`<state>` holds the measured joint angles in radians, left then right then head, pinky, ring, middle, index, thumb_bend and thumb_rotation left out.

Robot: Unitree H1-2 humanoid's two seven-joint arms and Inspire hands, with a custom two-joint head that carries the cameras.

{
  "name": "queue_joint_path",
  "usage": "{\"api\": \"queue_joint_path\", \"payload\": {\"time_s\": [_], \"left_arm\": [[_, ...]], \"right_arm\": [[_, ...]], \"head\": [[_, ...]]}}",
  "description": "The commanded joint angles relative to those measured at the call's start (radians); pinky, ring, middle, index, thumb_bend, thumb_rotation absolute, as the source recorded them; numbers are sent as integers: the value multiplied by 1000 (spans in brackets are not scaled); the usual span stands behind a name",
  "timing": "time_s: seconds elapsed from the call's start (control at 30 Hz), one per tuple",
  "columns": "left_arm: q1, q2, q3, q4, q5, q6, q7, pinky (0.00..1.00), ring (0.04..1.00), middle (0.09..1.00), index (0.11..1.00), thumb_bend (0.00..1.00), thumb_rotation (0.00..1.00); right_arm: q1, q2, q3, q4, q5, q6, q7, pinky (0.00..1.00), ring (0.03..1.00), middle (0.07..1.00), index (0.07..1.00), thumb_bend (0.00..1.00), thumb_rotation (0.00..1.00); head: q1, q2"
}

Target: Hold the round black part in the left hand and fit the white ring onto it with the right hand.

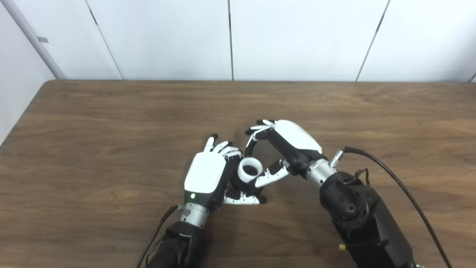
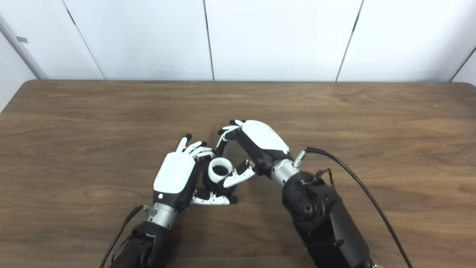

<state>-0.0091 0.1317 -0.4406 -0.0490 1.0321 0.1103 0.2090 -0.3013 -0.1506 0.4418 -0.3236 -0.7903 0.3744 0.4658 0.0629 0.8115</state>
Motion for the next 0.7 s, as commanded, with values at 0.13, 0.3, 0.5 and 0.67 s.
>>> {"api": "queue_joint_path", "payload": {"time_s": [0.13,0.3,0.5,0.67], "left_arm": [[78,-12,-38,104,5,12,0,1000,853,728,482,525,58],[76,-12,-40,102,12,18,-2,1000,853,729,482,525,58],[73,-16,-42,104,11,19,3,1000,854,728,483,525,58],[69,-18,-43,109,7,16,7,1000,855,728,483,525,58]], "right_arm": [[-26,9,-6,-7,6,-36,-31,1000,955,835,484,522,130],[-26,6,-5,-3,6,-40,-34,1000,953,836,484,522,130],[-21,7,-5,-1,10,-44,-31,1000,955,835,484,522,130],[-22,6,-5,6,14,-47,-30,1000,958,838,484,522,130]], "head": [[1,0],[2,0],[5,1],[6,-1]]}}
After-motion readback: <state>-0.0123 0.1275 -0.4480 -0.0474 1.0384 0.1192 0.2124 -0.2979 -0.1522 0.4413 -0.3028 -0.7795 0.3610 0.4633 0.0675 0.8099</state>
